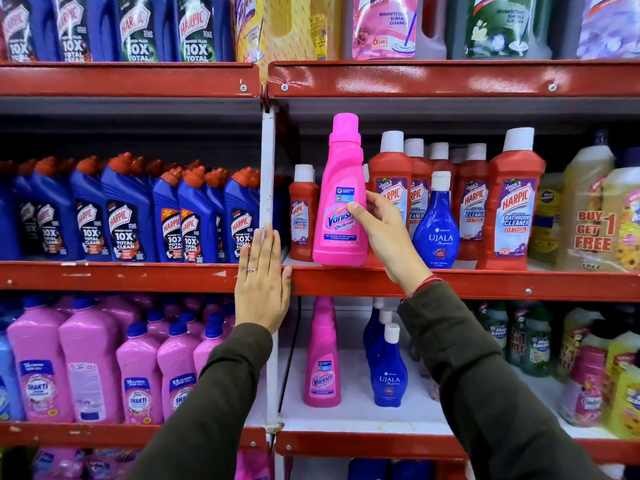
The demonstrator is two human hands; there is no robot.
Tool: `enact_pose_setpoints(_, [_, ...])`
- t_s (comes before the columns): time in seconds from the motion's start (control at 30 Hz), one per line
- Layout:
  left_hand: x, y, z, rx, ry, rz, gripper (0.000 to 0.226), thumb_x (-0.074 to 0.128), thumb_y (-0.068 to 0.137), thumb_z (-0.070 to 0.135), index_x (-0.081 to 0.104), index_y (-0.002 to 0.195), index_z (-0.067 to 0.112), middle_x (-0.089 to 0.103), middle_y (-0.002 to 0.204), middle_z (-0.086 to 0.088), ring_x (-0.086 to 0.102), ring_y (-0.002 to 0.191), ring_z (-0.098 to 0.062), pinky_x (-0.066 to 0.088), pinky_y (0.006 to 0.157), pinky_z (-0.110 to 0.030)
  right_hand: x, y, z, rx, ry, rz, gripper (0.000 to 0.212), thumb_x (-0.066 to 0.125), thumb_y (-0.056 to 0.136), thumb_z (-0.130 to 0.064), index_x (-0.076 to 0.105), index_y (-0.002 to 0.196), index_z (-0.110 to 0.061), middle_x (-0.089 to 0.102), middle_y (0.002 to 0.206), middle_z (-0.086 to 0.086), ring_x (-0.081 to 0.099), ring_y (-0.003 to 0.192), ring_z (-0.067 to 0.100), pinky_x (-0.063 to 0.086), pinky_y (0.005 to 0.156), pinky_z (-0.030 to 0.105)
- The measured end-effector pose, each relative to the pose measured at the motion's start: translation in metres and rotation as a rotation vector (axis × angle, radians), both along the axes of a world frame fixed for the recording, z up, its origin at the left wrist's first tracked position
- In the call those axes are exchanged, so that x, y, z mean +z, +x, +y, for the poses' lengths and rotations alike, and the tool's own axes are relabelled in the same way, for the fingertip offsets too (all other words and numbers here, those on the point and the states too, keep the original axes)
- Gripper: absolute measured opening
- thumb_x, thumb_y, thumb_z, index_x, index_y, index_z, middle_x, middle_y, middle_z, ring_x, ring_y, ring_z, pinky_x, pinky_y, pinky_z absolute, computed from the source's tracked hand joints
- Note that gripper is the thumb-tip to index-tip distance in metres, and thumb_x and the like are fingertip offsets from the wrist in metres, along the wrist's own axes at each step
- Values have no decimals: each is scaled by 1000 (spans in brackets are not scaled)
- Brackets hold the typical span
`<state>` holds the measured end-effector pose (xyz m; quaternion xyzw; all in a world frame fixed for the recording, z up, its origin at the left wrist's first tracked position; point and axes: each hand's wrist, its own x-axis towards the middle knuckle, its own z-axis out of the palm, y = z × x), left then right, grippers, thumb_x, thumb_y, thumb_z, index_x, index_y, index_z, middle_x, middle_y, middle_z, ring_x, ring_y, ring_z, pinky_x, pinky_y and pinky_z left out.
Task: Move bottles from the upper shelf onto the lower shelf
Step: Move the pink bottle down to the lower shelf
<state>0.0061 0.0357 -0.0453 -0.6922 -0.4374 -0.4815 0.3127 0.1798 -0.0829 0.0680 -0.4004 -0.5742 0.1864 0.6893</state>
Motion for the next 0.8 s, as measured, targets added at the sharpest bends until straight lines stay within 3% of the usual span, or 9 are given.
enact_pose_setpoints(0.13, [0,-2,-4,-5,-15,14,62,20,105,34,17,160,5,13,169,-11,10,157,-24,6,129,-41,-21,-5,-16,47,-18,2,42,61,98,-18,52,138,-7,67,125,7,69,105,13,60,82,24])
enact_pose_setpoints(0.27, [-7,-2,-13,-29,-12,-3,62,19,105,34,14,160,6,12,169,-10,10,157,-24,8,129,-42,-55,-12,-26,78,-35,14,40,63,97,-16,53,135,-10,68,117,-1,70,96,2,58,76,17])
enact_pose_setpoints(0.4, [-27,-3,-24,-62,-6,-47,62,16,105,35,10,160,8,12,169,-9,9,157,-24,-1,129,-39,-96,-13,-31,48,-24,28,43,65,96,-17,54,136,-11,68,124,2,70,105,5,57,81,20])
enact_pose_setpoints(0.67, [-125,-11,-30,-91,-107,-45,66,27,104,34,6,161,9,0,170,-5,-5,158,-20,-5,128,-40,-192,-14,-41,48,-90,48,39,64,96,-15,56,134,-18,71,123,-4,68,115,10,56,88,23])
enact_pose_setpoints(0.8, [-178,-12,-29,-90,-207,-19,69,27,102,35,2,161,9,-2,170,-8,-2,158,-23,-4,129,-40,-230,-13,-37,49,-180,17,44,65,96,-19,53,138,-18,68,129,-2,65,120,13,56,98,33])
